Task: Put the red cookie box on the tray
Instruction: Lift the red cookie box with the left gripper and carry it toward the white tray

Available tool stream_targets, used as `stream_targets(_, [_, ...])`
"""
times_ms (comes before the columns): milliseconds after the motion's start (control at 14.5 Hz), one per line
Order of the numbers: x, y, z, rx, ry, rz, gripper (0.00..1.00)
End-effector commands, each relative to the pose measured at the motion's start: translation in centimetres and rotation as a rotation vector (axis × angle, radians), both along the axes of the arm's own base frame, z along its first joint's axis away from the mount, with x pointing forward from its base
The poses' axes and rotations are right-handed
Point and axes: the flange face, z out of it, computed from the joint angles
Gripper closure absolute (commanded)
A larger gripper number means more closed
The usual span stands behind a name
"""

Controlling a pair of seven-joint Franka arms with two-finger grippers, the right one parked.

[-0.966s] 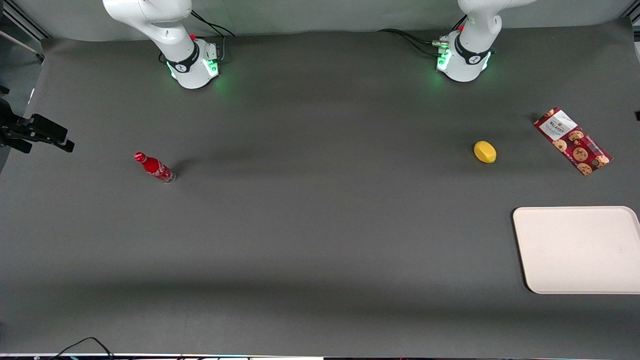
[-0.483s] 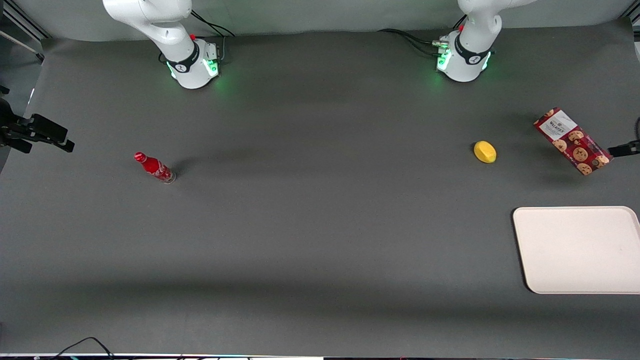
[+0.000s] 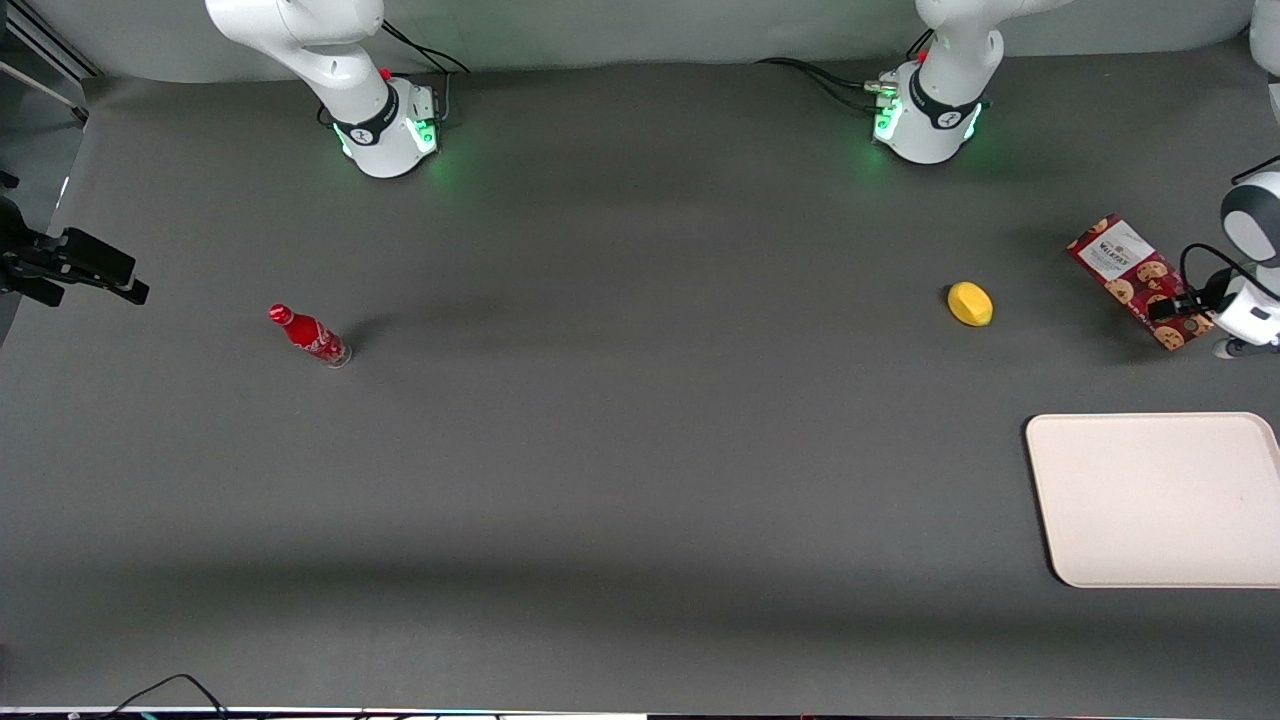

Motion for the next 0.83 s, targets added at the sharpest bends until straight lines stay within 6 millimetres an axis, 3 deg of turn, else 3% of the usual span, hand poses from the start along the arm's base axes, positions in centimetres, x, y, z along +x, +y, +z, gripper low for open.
stream_targets(0, [-0.7, 1.2, -0.4, -0.016, -0.018, -0.029, 1.0])
stream_targets(207, [-0.4, 1.2, 0.4, -0.027, -0.03, -0.011, 1.0])
stream_targets(345, [1.0, 1.8, 2.3, -0.043, -0.028, 0.015, 1.0])
stream_targets(621, [8.3, 3.2, 12.7, -0.069, -0.011, 0.008, 1.0])
stream_targets(759, [12.7, 2.4, 16.9, -0.03, -0.061, -0.046, 1.0])
